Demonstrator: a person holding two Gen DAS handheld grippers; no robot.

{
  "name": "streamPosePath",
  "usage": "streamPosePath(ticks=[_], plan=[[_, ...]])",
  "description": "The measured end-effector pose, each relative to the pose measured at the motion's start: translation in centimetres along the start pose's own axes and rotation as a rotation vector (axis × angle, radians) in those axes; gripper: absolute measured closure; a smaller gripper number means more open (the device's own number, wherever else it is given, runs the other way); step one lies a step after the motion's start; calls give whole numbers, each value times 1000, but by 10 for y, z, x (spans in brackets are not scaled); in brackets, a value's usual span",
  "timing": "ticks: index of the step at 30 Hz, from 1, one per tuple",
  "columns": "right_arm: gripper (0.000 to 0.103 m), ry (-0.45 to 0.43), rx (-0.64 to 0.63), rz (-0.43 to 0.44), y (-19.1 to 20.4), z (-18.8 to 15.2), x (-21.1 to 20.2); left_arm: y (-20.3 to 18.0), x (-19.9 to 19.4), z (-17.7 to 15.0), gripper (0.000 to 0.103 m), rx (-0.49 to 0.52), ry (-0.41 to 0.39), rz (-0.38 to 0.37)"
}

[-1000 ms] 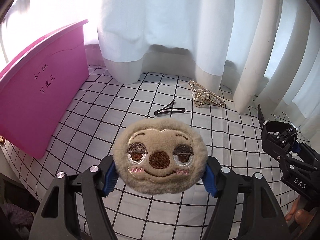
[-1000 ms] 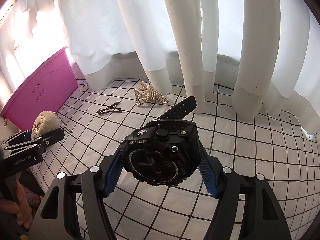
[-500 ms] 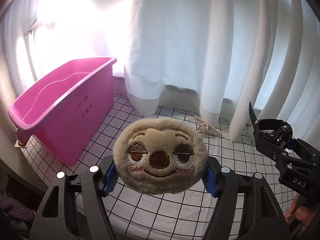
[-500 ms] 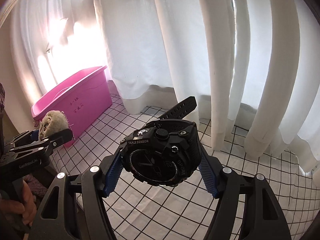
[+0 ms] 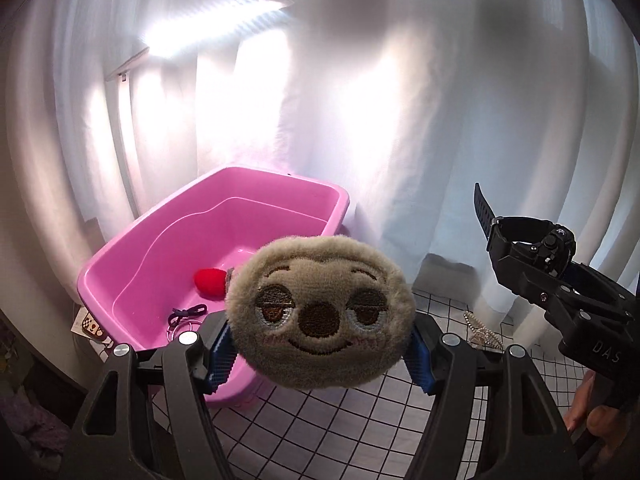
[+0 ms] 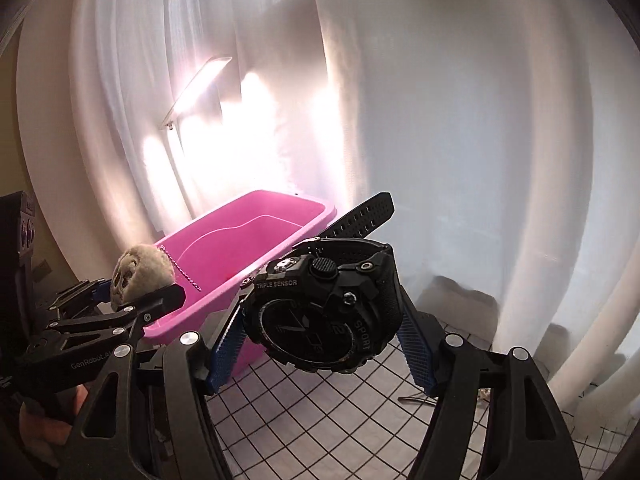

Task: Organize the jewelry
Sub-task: 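Lift the sloth plush and black watch and carry both toward the tub, then open the left tool to drop the sloth plush while the right tool releases the watch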

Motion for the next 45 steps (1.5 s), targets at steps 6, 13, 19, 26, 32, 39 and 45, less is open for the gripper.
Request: streamPosePath(ticks=[6, 13, 19, 26, 32, 39, 45], plan=[[36, 38, -25, 92, 55, 36, 68, 85, 32, 13, 36, -63, 54, 61], [36, 145, -47, 131, 89, 56, 151, 141, 84, 14, 36, -107, 132, 87], [36, 301, -50, 136, 98, 49, 215, 158, 119, 3, 36, -152, 224, 68], [36, 497, -33, 97, 94, 33, 268, 161, 139, -17, 36, -177, 329, 49], [36, 597, -32, 45, 89, 19, 290, 160, 146, -20, 35, -169, 385, 43], [36, 629, -57, 14, 95, 14, 303, 161, 150, -22, 34, -173, 413, 32], [36, 641, -64, 8, 101, 18, 311, 160, 149, -21, 32, -172, 416, 39]])
Point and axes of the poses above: each gripper's, at about its wrist camera, not at the fingertips, and x roughly the way its jaws point, y to its left, z to its top, the point moved 5 cm from there along x, roughly the way its jaws point, and after that the axes turned 11 degrees about x, right-handed, at the moved point
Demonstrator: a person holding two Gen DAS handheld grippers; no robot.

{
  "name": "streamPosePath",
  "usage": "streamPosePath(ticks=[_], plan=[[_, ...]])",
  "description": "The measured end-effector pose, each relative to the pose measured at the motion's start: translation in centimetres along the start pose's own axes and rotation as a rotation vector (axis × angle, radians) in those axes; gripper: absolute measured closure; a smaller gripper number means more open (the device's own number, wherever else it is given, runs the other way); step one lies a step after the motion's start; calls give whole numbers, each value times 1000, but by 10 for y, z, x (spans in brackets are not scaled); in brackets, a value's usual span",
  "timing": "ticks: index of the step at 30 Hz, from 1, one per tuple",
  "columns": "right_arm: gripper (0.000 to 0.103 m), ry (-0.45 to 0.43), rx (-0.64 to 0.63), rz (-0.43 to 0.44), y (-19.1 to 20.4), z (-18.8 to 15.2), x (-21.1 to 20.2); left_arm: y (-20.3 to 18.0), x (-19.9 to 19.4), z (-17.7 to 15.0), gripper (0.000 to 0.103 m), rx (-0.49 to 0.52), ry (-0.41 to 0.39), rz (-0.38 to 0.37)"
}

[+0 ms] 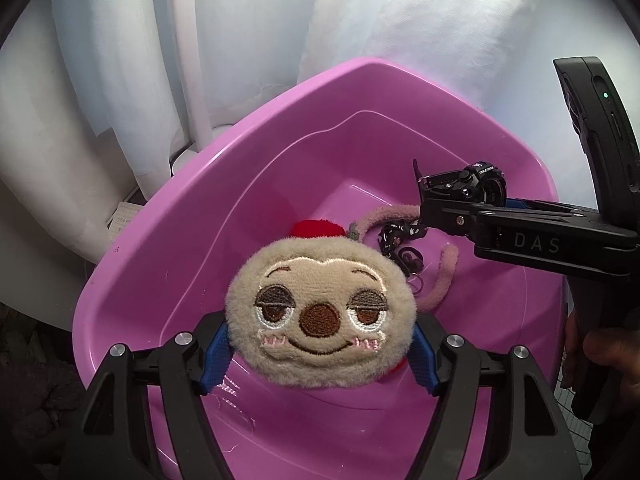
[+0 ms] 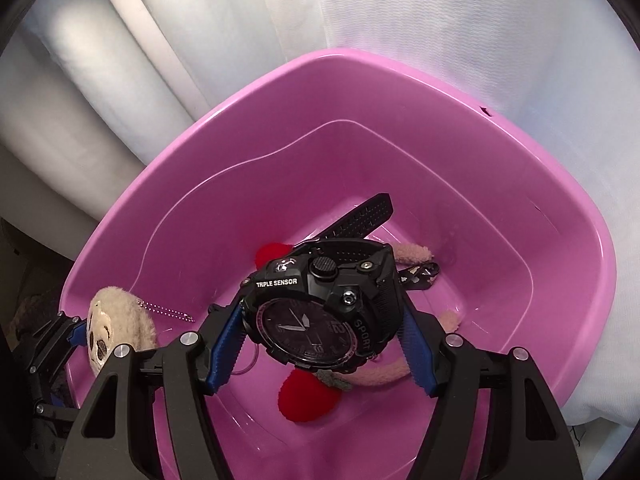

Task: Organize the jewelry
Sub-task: 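Open the left tool to drop the sloth plush while the right tool releases the watch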

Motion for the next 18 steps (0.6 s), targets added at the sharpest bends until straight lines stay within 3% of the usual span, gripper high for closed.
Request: streamPosePath(ticks=[8, 12, 18], plan=[[35, 22, -4, -22, 1, 2, 11, -1, 2, 1, 22, 10, 17, 8], [35, 19, -1, -22, 2, 3, 11, 1, -1, -1, 12, -7, 19, 7], [35, 17, -1, -18, 2, 3, 9, 3, -2, -5, 9, -12, 27, 20]])
Point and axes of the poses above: each gripper's, at about its wrist camera, not at the fingertips, and x roughly the way its jaws point, y to its left, z to its top, the point moved 5 cm from there along x, roughly the way its jaws point, and after that the axes turned 11 degrees about x, right-handed, at the moved point
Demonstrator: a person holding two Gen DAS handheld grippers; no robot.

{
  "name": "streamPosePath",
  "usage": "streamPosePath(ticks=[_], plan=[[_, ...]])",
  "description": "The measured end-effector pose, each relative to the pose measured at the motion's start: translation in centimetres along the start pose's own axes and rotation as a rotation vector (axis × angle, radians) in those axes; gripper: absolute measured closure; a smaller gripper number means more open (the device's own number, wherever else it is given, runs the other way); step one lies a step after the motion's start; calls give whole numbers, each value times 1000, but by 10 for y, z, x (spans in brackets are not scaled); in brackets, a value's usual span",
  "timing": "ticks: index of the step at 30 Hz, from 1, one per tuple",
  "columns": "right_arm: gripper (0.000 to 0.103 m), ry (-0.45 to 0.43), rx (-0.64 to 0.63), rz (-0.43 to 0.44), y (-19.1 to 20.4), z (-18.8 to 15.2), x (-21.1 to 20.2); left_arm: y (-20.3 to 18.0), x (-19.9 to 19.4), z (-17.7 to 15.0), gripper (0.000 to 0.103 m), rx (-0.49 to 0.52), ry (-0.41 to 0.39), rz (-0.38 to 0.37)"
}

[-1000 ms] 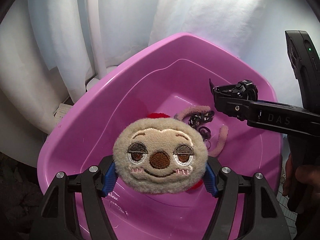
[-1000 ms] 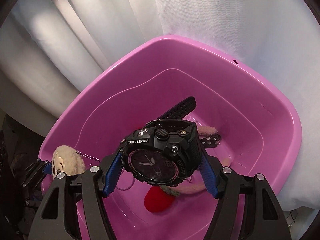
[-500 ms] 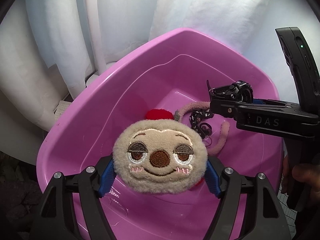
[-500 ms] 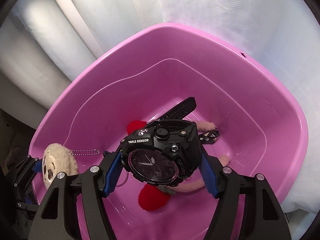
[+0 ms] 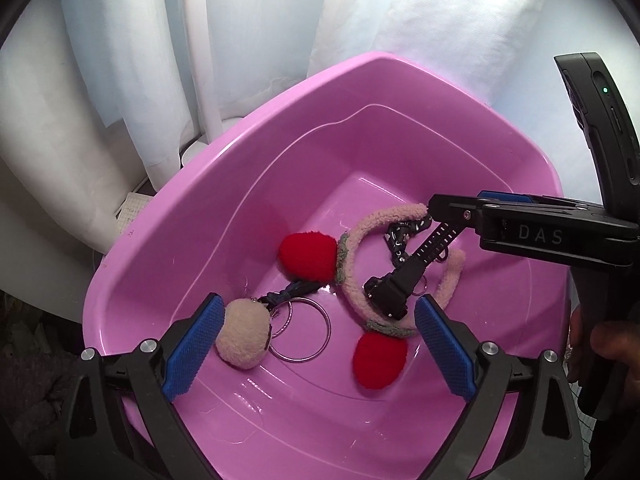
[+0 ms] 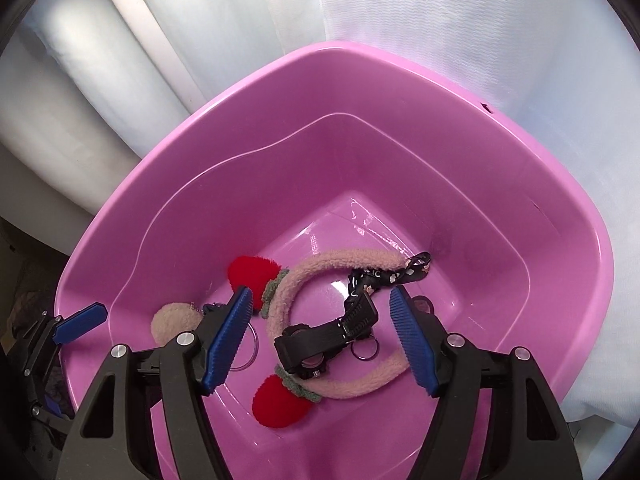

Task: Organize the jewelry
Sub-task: 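Open the left tool to drop the sloth plush while the right tool releases the watch, then move both open tools back from the tub to the table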

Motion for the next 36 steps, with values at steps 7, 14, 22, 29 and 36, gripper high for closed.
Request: streamPosePath(ticks=[7, 14, 22, 29, 36], plan=[[35, -28, 6, 15, 3, -3, -11, 2, -8, -3, 9, -13, -27, 1], [34, -96, -3, 46, 12, -14, -36, 2, -23, -8, 9, -15, -71, 10], [34, -247, 23, 50, 7, -37, -88, -1, -48, -13, 9, -31, -148, 19], [31, -379, 89, 71, -18, -75, -143, -22, -74, -19, 9, -3, -213, 22], [31, -467, 157, 22, -60, -136, -187, -62, -96, -33, 7, 30, -253, -16]])
Point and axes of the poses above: each gripper's, at about its wrist camera, not at the fingertips, and x roughly the way its jaws point, y to its left, z to its top, the point moved 5 cm from there along x, roughly the way its jaws point, and after that the axes turned 11 degrees about x, right-handed, at the moved point
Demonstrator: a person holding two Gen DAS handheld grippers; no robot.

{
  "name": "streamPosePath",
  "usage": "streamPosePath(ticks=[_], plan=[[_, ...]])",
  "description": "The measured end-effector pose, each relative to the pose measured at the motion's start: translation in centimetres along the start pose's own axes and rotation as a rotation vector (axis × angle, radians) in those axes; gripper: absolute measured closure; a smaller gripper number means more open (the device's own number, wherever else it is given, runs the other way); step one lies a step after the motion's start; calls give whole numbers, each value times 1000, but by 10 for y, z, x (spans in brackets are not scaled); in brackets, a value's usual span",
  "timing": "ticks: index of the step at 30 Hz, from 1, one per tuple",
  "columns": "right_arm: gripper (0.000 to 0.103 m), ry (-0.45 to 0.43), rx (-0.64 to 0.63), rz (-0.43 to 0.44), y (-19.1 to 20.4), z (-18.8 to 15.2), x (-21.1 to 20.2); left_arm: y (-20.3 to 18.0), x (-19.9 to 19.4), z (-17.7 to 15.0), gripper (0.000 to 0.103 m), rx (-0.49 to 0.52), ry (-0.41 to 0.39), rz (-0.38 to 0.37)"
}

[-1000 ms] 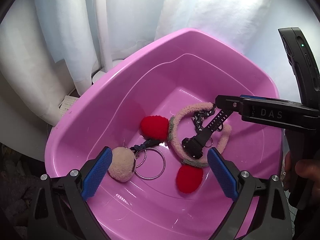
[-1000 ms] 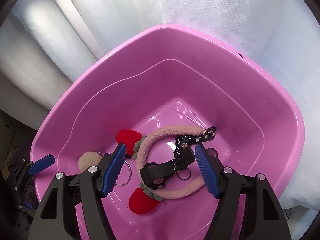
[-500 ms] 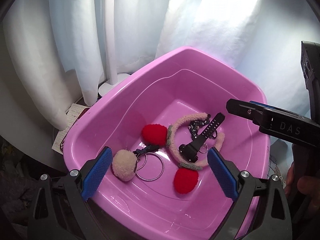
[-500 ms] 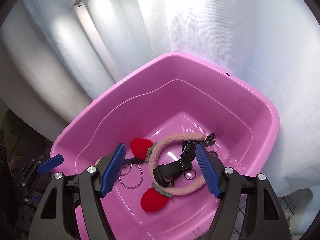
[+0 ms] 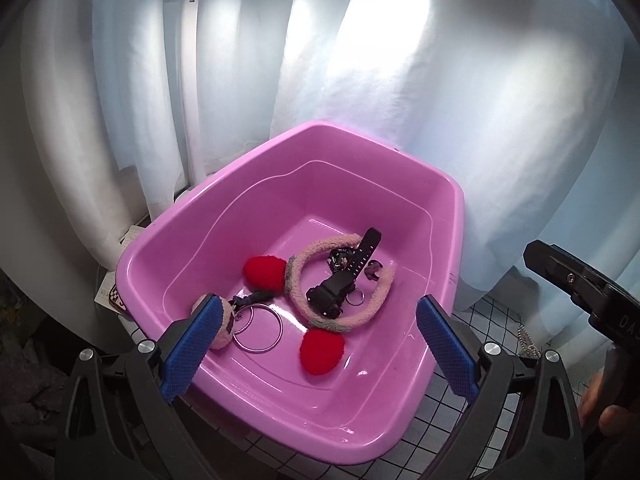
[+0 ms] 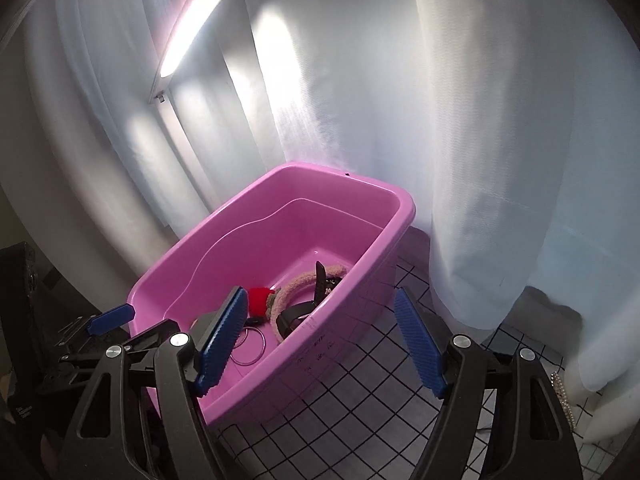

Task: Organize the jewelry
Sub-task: 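Move both open tools back from the tub to the table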

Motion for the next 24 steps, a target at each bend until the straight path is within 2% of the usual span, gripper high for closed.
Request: streamPosePath(ticks=[4, 9, 14, 19, 24], plan=[[27, -26, 39, -59, -38, -29, -38, -34, -13, -9, 7, 37, -22, -32], [27, -20, 129, -123, -104, -74, -76, -86, -22, -29, 7, 104, -23, -81], [27, -7, 173, -228, -174, -130, -116, -141, -22, -63, 6, 179, 17, -128], [27, 26, 252, -271, -234, -179, -148, -187, -20, -99, 6, 229, 65, -155], [27, 36, 287, -284, -270, -206, -172, -220, -20, -132, 6, 245, 105, -155]])
Point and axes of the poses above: each gripper's, at about its wrist camera, not at the fingertips, and x roughly the way its jaws point, y to its left, z to its top, the point moved 5 cm from there along x, roughly the way its jaws point, and after that the axes turned 11 degrees about x, right-handed, at the moved point
